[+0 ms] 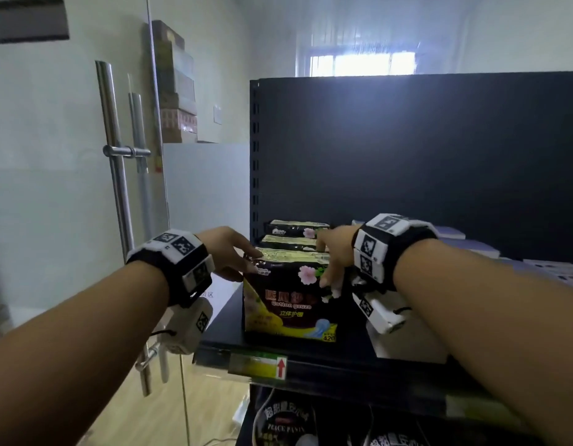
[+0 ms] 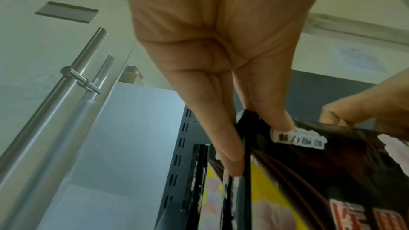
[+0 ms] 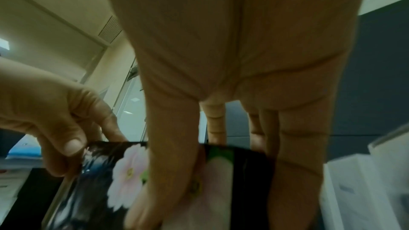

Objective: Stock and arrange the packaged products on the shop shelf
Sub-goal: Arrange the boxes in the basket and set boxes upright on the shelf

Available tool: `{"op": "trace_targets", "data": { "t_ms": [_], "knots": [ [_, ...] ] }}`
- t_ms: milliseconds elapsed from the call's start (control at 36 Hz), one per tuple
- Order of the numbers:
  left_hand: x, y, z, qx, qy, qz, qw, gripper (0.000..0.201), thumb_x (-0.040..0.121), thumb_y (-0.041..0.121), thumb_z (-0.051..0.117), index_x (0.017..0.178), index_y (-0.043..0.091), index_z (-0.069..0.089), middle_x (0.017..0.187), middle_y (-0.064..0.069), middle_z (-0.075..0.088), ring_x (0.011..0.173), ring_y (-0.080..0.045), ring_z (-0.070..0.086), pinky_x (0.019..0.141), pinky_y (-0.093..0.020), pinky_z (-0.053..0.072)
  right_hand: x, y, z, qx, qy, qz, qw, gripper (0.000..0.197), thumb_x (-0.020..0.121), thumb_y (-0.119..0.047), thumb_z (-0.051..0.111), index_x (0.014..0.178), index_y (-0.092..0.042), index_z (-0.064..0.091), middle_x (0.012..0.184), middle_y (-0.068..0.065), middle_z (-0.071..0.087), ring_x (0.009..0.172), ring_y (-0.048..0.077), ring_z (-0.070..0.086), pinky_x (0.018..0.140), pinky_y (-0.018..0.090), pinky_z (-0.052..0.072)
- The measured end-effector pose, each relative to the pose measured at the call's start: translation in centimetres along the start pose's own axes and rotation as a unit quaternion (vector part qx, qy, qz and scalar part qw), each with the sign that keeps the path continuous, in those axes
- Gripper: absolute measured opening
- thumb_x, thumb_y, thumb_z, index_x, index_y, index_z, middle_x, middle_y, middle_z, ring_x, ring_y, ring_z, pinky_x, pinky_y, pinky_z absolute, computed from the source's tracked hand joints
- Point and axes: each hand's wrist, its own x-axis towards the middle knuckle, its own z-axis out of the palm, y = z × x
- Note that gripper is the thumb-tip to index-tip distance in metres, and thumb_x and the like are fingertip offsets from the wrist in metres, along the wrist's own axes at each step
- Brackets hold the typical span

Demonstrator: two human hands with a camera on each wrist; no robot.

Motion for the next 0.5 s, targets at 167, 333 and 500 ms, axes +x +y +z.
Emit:
{"op": "trace_targets", "data": {
  "t_ms": [167, 333, 500],
  "knots": [
    [-0.1, 0.2, -0.6, 0.022, -0.043, 0.015, 0.999, 0.017, 0.075, 0.028, 0.078, 0.08, 0.044, 0.073, 0.081, 0.008, 0.075, 0.075, -0.017, 0.073, 0.063, -0.025, 0.058, -0.9, 0.4, -0.1, 0.046, -0.007, 0.0, 0.999, 0.098, 0.075, -0.035, 0.08, 0.149, -0.014, 0.02, 0.132, 0.003, 0.059, 0.064, 0.003, 0.053, 0.04, 0.016, 0.037],
    [2.0, 0.1, -2.4, -0.006, 0.055, 0.025, 0.998, 0.03, 0.085, 0.036, 0.067, 0.114, 0.034, 0.063, 0.098, 0.006, 0.064, 0.078, -0.02, 0.071, 0.068, -0.03, 0.059, -0.8, 0.6, 0.3, 0.135, -0.021, 0.016, 0.99, 0.096, 0.08, -0.021, 0.078, 0.151, -0.014, 0.013, 0.121, 0.008, 0.067, 0.043, -0.007, 0.055, 0.041, 0.005, 0.042],
    [5.0, -0.8, -1.3, -0.009, 0.003, -0.001, 1.0, 0.049, 0.088, 0.051, 0.055, 0.131, 0.029, 0.052, 0.128, 0.001, 0.055, 0.103, -0.019, 0.06, 0.084, -0.031, 0.052, -0.9, 0.3, 0.4, 0.126, -0.015, 0.018, 0.992, 0.092, 0.085, -0.026, 0.071, 0.152, -0.014, 0.009, 0.115, 0.007, 0.065, 0.091, 0.016, 0.067, 0.056, 0.01, 0.042]
  ]
}}
